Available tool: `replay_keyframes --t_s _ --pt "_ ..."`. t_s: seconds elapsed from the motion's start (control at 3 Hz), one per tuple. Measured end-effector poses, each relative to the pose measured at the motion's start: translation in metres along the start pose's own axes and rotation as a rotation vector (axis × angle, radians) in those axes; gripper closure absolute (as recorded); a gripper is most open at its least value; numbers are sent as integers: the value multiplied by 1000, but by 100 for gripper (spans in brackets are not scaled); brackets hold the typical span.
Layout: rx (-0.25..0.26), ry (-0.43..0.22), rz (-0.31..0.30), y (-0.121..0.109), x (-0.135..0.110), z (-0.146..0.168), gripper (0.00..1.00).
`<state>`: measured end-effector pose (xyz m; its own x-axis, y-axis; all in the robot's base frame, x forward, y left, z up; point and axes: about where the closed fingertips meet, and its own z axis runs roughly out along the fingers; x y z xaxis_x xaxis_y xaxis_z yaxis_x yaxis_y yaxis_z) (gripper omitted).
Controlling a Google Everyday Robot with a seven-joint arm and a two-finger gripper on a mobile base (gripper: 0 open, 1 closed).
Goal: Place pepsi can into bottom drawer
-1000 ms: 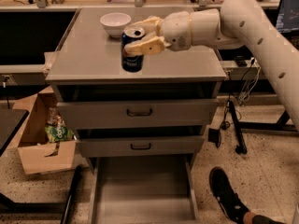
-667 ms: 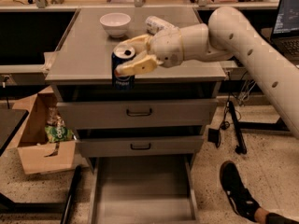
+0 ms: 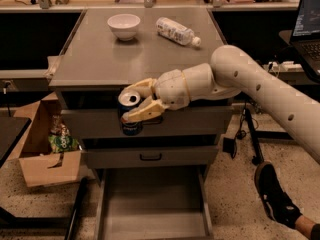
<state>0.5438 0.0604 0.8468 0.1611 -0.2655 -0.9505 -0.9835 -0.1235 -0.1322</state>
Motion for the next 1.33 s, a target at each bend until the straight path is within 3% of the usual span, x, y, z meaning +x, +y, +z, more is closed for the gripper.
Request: replay_keyframes --t_s 0.67,1.0,1.33 --pt "3 22 21 9 14 8 100" --pt "64 48 63 20 69 6 100" --pt "98 70 151 38 136 12 100"
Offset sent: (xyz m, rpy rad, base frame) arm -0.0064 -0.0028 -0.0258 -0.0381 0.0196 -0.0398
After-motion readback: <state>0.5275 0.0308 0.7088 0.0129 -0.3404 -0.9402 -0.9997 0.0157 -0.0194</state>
